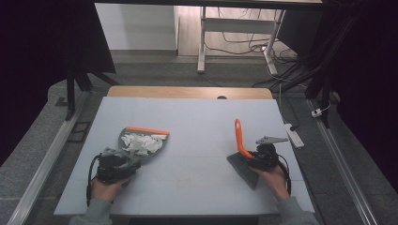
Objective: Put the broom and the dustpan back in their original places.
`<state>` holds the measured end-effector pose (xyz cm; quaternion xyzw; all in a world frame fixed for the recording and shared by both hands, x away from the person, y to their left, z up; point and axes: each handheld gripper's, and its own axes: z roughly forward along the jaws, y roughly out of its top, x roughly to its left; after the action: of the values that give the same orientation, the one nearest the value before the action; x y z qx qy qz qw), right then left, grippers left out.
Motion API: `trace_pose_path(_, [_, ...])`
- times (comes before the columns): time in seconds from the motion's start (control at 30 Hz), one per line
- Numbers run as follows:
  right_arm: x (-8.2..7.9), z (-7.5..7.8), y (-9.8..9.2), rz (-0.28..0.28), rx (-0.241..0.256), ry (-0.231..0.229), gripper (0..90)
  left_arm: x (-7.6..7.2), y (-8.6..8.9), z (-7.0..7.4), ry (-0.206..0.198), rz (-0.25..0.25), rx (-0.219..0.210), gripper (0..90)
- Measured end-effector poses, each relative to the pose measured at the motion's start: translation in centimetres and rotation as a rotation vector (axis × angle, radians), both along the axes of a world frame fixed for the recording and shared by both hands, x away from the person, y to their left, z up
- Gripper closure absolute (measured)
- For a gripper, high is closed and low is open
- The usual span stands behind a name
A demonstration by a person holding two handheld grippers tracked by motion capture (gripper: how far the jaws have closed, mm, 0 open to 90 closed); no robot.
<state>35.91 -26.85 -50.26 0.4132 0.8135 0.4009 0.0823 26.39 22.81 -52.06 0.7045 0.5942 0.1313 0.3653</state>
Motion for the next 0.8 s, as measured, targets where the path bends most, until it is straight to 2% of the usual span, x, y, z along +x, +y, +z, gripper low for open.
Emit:
trace_pose_path(0.13, [0.3,-0.1,-0.2,0.003,-0.001,0.011,62.3,-0.2,0.0,0.3,-0.016,-0.010,0.014,32.6])
trace_pose_path(0.27, [0.7,-0.3,-0.3,0.006,-0.025,0.025,58.7,-0.2,0.1,0.3,-0.019,-0.014,0.010,32.3])
trace_pose_path(0.43, [1.3,-0.6,-0.6,0.005,-0.044,0.067,53.8,-0.2,0.1,0.4,-0.022,-0.021,0.013,32.2])
trace_pose_path(0.57, [1.6,-0.7,-0.4,-0.010,-0.092,0.061,48.3,-0.2,0.1,0.4,-0.024,-0.024,0.015,32.1])
trace_pose_path(0.67, [1.7,-0.7,-0.3,-0.017,-0.101,0.063,46.6,-0.2,0.1,0.4,-0.025,-0.024,0.015,32.1])
trace_pose_path(0.8, [1.8,-0.9,-0.1,-0.037,-0.136,0.064,42.1,-0.2,0.1,0.5,-0.026,-0.025,0.016,32.1])
